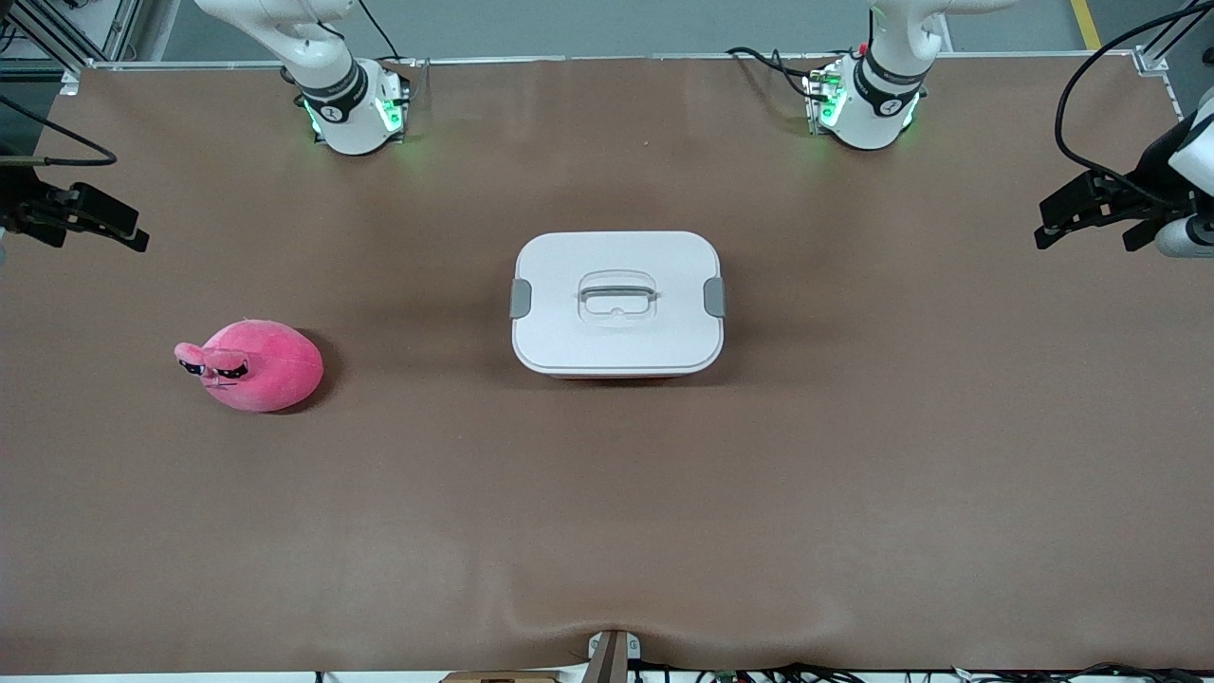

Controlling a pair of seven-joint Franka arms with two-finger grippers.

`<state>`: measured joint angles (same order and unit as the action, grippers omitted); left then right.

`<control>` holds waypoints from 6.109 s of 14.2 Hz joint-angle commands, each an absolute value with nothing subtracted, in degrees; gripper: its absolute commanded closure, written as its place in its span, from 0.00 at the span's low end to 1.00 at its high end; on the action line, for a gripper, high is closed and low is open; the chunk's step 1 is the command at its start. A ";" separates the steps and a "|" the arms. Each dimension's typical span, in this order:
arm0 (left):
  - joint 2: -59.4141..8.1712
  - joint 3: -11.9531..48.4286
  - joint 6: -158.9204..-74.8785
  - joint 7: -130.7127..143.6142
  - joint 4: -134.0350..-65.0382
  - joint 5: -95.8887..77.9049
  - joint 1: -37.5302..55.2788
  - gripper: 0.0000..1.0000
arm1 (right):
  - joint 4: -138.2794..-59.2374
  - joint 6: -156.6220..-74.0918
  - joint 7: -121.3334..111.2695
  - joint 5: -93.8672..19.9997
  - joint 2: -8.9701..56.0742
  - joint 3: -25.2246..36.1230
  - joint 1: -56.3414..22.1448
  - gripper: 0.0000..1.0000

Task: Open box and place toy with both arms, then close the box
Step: 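Move the left gripper toward the white box while the right gripper approaches the toy, then grasp the lid handle with the left gripper while the right gripper grasps the toy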

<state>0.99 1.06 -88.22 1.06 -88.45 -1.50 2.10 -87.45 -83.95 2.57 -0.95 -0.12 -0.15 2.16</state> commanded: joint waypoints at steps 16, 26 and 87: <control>-5.87 -0.87 -87.98 -0.26 -84.30 0.18 1.67 0.00 | -86.84 -81.05 2.20 0.35 1.58 -0.09 3.86 0.00; -10.89 -0.70 -88.50 15.90 -82.80 -2.72 2.64 0.00 | -85.78 -81.30 1.58 2.55 10.53 -0.18 5.71 0.00; -31.82 -0.26 -112.68 134.30 -83.50 -8.61 46.40 0.00 | -117.25 -120.85 -70.93 -28.39 13.01 -0.62 14.24 0.00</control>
<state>-31.60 0.19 -112.36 132.90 -83.92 -9.81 45.24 -117.02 -120.85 -69.59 -26.10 13.34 -0.19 13.86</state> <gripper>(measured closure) 0.000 0.000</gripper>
